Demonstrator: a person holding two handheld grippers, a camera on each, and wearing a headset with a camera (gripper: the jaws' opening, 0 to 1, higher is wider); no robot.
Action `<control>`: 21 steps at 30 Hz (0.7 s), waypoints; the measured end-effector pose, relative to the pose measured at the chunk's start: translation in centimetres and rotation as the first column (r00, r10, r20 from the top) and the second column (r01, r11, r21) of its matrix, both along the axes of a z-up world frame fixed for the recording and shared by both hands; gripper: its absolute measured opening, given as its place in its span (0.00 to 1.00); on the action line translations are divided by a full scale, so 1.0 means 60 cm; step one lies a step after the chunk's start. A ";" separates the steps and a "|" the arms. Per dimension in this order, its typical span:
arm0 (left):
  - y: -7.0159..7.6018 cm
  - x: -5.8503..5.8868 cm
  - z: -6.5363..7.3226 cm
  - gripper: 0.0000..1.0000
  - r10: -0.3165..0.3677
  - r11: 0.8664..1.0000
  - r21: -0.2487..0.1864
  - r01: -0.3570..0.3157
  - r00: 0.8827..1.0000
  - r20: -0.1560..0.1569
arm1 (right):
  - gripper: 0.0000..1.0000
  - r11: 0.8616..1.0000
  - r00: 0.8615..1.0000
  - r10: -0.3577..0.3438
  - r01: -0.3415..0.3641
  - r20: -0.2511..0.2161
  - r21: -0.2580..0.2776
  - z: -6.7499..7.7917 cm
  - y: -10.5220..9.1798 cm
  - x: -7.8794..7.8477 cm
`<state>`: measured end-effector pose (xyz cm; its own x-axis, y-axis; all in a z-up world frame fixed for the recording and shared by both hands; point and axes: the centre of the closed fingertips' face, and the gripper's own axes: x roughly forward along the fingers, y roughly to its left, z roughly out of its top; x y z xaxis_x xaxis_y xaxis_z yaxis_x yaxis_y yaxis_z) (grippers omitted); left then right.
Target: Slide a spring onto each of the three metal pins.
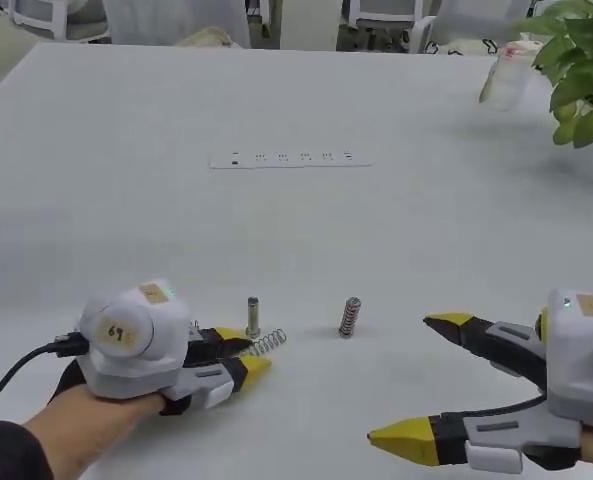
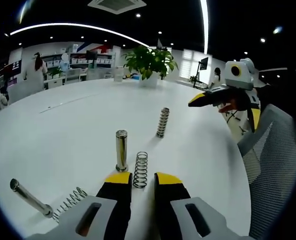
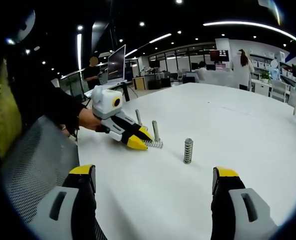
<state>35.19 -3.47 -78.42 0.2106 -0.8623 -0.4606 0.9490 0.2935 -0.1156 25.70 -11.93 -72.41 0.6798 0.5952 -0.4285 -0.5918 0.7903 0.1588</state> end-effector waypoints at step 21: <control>0.007 -0.023 0.033 0.02 -0.088 0.996 -0.004 0.089 0.994 0.063 | 0.91 1.000 1.000 0.001 -0.001 0.025 -0.001 0.022 0.002 -0.001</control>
